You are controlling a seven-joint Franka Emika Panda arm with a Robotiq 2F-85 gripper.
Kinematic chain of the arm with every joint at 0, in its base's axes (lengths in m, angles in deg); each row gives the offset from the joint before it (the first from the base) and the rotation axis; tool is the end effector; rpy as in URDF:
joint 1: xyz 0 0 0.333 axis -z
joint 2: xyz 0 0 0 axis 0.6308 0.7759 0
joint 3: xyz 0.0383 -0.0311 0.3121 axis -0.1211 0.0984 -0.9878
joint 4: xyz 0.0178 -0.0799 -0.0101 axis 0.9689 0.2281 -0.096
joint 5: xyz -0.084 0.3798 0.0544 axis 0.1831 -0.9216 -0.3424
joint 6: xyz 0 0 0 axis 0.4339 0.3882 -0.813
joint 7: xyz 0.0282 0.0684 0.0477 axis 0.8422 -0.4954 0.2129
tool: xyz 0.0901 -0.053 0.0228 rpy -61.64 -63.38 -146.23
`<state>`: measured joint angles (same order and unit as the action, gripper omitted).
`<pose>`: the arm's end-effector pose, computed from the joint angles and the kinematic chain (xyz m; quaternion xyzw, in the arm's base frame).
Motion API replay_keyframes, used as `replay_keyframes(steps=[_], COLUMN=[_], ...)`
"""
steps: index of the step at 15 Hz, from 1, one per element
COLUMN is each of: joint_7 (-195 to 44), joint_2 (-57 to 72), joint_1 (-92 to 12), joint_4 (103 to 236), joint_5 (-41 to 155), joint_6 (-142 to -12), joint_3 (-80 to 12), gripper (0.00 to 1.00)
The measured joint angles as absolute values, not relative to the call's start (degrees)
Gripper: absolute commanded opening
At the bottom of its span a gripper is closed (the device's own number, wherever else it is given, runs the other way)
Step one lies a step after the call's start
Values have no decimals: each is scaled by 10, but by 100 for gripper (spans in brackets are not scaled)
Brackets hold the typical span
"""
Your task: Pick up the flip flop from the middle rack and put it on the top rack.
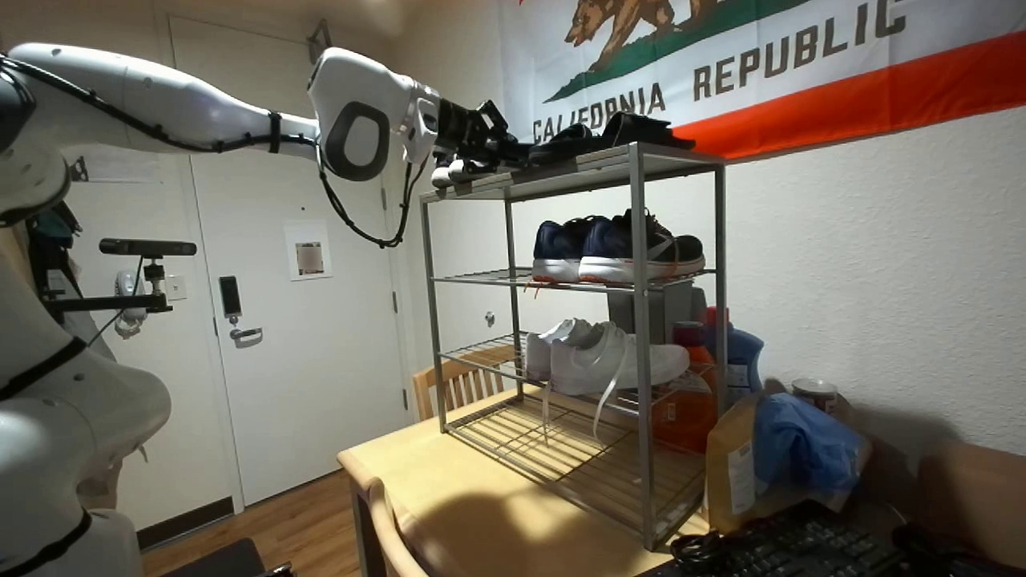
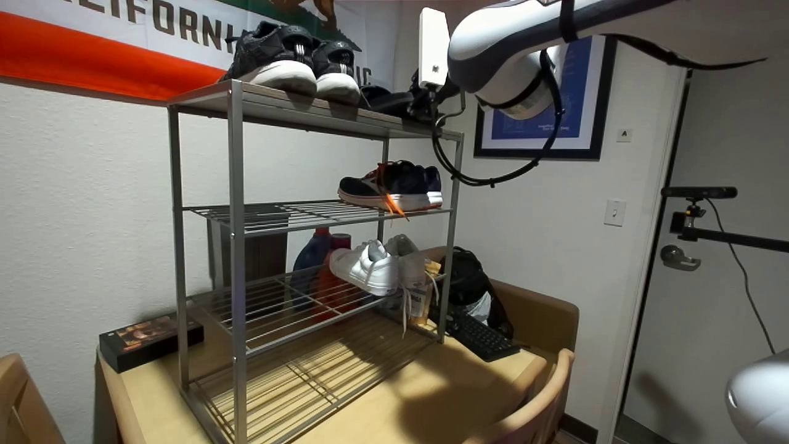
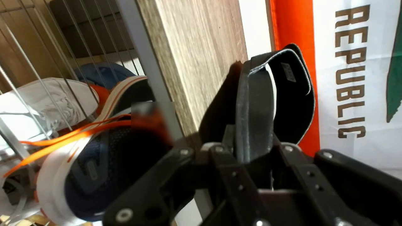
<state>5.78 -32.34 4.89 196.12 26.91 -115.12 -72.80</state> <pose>0.4924 -0.0435 0.7179 -0.4484 0.6645 -0.4286 0.4168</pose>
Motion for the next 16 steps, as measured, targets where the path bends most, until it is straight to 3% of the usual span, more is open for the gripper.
replay_keyframes(steps=[3,4,5,12,16], joint_7=[58,58,58,58,58], joint_2=[-323,-323,-323,-323,-325], joint_1=[66,72,79,110,107], joint_4=[1961,1961,1961,1942,1939], joint_5=[270,270,271,271,269], joint_6=[-1150,-1150,-1149,-1147,-1146], joint_3=[-746,-752,-758,-778,-772], gripper=[6,38,50,99,100])
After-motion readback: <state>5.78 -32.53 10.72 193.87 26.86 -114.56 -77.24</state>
